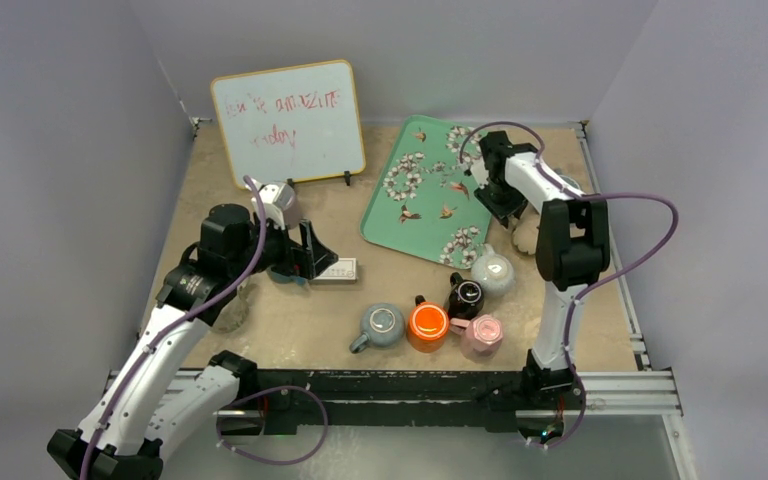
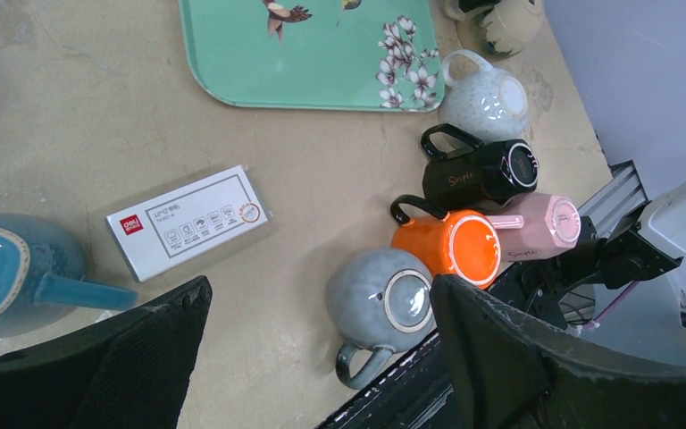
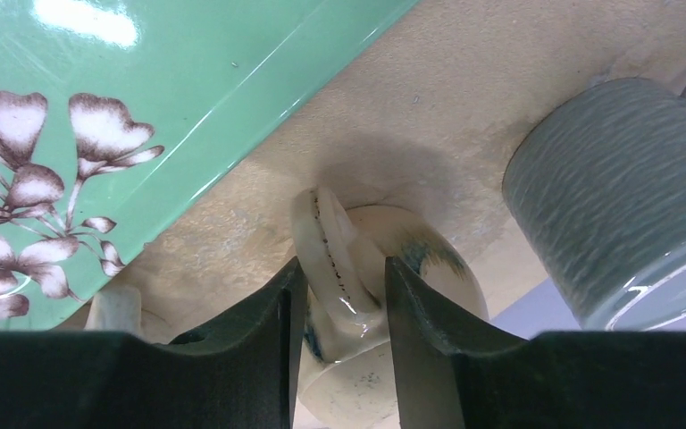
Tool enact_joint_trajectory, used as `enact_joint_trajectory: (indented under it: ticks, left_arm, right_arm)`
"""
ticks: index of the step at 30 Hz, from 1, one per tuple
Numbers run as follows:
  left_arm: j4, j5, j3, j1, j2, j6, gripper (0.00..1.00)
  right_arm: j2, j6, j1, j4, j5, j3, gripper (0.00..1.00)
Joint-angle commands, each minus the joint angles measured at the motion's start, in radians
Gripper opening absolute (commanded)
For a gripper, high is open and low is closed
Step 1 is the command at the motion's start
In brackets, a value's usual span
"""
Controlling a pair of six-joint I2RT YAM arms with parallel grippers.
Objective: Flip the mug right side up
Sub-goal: Turn over the cup at the corner of the board.
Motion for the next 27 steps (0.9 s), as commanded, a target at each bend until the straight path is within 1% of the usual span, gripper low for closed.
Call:
enact_joint_trajectory:
  ticks: [1,6,9,14,15,16,19,21,27]
  left_arm:
    - [0.02,-0.012,0.001,-0.004,-0.017,0.001,0.91]
    - [0.019,-0.017,0.0,-0.004,-0.022,0.0,0.91]
    - [0.02,-0.014,-0.001,-0.004,-0.018,0.0,0.91]
    - [0.015,-0.025,0.005,-0.004,-0.02,0.004,0.91]
    - [0.011,-0.032,0.004,-0.004,-0.022,0.003,0.91]
    - [0.011,-0.032,0.003,-0.004,-0.023,0.004,0.91]
    - [0.017,-0.031,0.002,-0.003,-0.028,0.003,0.91]
    - [0.006,-0.031,0.005,-0.004,-0.029,0.003,0.91]
    - [0.0,-0.047,0.002,-0.004,-0.04,0.004,0.91]
  right_arm:
    - [-0.009,-0.037,-0.006,-0.035,0.012,0.026,0.4]
    - [-0.02,-0.049,-0.011,-0.028,0.009,0.004,0.4]
    - [-0.016,-0.055,-0.016,-0.042,-0.001,0.024,0.37]
    - [-0.022,-0.06,-0.018,-0.036,0.009,0.02,0.27]
    - [-0.017,-0.057,-0.017,-0.036,0.026,0.022,0.24]
    - [-0.018,-0.052,-0.018,-0.032,0.045,0.02,0.19]
    - [-0.018,-0.043,-0.018,-0.037,0.049,0.03,0.09]
    - [-0.017,-0.028,-0.015,-0.043,0.056,0.046,0.0]
    - [-0.016,0.013,-0.016,-0.082,0.082,0.097,0.0]
